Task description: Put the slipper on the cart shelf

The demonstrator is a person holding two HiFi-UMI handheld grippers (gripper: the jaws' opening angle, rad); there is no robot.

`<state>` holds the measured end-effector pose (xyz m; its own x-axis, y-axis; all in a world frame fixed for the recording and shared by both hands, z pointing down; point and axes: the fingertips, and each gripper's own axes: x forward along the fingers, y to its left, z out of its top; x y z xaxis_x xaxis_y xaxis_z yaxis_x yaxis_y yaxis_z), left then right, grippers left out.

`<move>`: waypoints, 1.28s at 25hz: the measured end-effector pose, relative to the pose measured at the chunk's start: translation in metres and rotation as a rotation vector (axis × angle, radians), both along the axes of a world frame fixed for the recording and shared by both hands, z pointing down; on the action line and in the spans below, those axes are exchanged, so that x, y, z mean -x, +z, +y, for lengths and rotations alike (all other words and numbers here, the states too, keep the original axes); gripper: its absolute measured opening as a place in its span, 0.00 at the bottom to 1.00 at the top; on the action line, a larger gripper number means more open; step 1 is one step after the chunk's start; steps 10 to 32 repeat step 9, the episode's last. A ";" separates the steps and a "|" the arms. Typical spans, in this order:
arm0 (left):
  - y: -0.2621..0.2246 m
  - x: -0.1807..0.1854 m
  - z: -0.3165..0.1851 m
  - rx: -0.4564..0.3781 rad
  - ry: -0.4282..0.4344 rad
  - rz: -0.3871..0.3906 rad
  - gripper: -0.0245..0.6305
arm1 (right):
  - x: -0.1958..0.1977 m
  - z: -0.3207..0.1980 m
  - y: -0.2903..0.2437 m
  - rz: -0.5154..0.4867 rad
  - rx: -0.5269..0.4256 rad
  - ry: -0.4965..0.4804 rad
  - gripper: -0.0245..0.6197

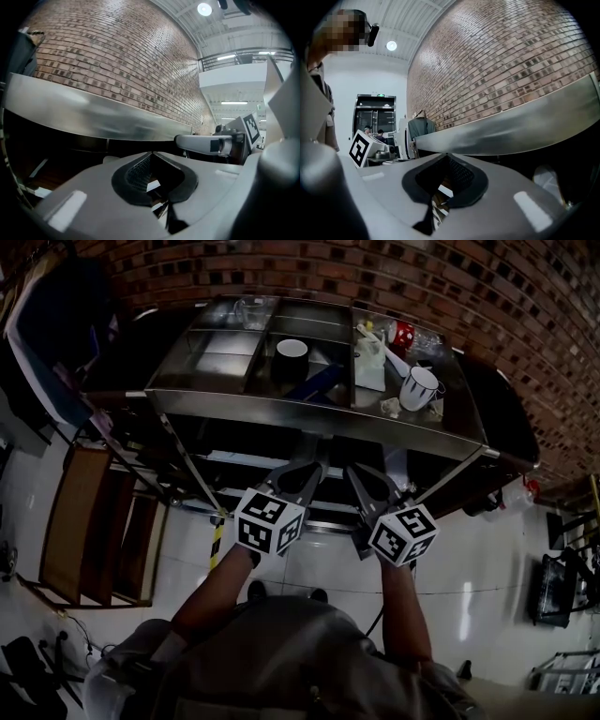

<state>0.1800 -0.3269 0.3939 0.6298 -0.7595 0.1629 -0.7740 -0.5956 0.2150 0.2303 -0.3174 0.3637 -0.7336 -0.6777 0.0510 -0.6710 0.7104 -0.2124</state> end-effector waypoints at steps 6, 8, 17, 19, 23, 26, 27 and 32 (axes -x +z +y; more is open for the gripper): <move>0.003 0.002 0.002 0.009 -0.009 0.002 0.05 | 0.002 0.002 0.001 0.001 0.000 -0.012 0.04; 0.004 0.003 0.002 0.013 -0.012 0.003 0.05 | 0.003 0.002 0.001 0.001 0.000 -0.014 0.04; 0.005 0.003 0.002 0.015 -0.013 0.003 0.05 | 0.003 0.001 0.001 0.001 0.000 -0.015 0.04; 0.005 0.003 0.002 0.015 -0.013 0.003 0.05 | 0.003 0.001 0.001 0.001 0.000 -0.015 0.04; 0.005 0.003 0.002 0.015 -0.013 0.003 0.05 | 0.003 0.001 0.001 0.001 0.000 -0.015 0.04; 0.005 0.003 0.002 0.015 -0.013 0.003 0.05 | 0.003 0.001 0.001 0.001 0.000 -0.015 0.04; 0.005 0.003 0.002 0.015 -0.013 0.003 0.05 | 0.003 0.001 0.001 0.001 0.000 -0.015 0.04; 0.005 0.003 0.002 0.015 -0.013 0.003 0.05 | 0.003 0.001 0.001 0.001 0.000 -0.015 0.04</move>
